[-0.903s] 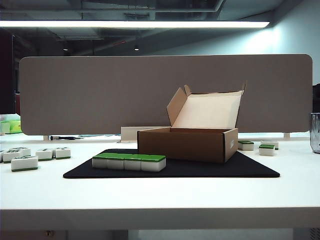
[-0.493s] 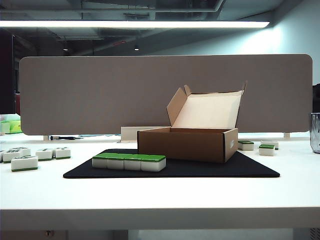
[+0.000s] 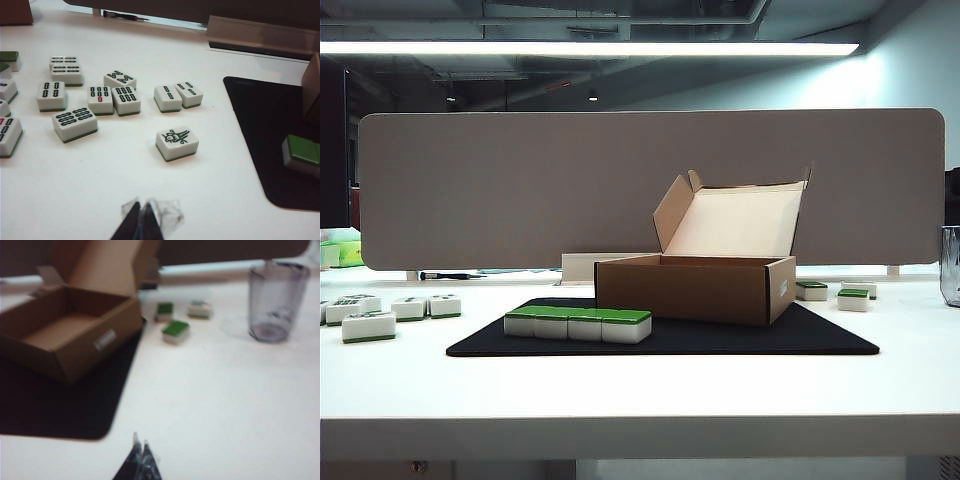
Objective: Pick up four mahjong tiles and put them into the paper box.
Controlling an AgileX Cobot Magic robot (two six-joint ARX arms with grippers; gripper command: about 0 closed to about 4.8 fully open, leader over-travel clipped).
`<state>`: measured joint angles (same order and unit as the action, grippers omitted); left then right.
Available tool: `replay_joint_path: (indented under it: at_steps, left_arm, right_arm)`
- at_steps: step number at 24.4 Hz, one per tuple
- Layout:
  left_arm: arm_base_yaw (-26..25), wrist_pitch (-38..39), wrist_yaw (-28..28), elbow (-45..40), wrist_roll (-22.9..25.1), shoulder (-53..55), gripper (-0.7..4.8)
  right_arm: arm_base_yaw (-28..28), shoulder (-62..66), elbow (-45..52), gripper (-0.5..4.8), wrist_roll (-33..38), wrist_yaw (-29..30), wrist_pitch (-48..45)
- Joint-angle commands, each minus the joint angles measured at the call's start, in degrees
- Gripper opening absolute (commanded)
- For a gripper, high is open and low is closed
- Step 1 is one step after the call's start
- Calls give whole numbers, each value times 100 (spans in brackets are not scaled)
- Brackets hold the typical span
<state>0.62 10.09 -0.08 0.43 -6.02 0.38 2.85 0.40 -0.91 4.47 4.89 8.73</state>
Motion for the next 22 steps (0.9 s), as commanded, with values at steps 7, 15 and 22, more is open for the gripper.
replay_joint_path:
  at_steps: [7, 15, 22]
  left_arm:
    - [4, 74, -22, -9, 2, 4, -6]
    - [4, 74, -35, -9, 0, 4, -6]
    - [4, 72, -33, -9, 0, 4, -6]
  right_arm:
    - [4, -48, -949, -1, 7, 122, -240]
    - [4, -48, -2745, -1, 286, 968, 1659]
    - [4, -44, -4197, -1, 291, 1228, 3560]
